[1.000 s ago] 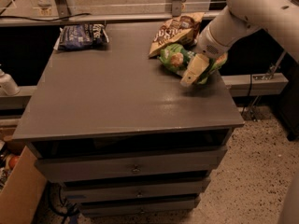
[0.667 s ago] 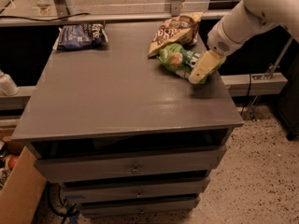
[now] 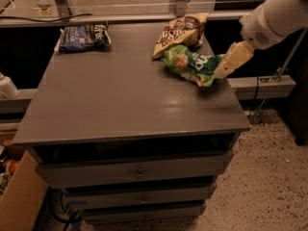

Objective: Move green rice chip bag near brown chip bag

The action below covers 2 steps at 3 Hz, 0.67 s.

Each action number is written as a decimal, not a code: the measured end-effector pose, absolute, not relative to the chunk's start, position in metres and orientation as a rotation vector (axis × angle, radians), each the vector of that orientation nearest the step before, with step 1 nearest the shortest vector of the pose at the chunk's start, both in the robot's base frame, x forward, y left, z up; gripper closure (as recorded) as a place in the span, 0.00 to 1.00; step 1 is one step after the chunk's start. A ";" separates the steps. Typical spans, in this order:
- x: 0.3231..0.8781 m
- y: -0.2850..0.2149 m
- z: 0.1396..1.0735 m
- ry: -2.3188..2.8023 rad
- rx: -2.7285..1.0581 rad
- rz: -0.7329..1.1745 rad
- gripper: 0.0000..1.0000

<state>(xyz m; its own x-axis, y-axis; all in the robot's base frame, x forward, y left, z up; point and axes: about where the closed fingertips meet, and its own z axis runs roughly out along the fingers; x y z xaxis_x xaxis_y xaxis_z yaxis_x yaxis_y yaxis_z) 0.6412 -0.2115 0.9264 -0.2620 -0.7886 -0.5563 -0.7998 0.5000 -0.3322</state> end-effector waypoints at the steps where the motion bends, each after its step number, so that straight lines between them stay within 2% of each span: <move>1: 0.620 -0.234 0.957 2.018 -1.227 0.045 0.00; 2: 0.595 -0.255 0.987 2.006 -1.115 0.075 0.00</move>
Offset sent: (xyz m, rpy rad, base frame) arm -0.0839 -0.0783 0.1041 0.2498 -0.1195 -0.1808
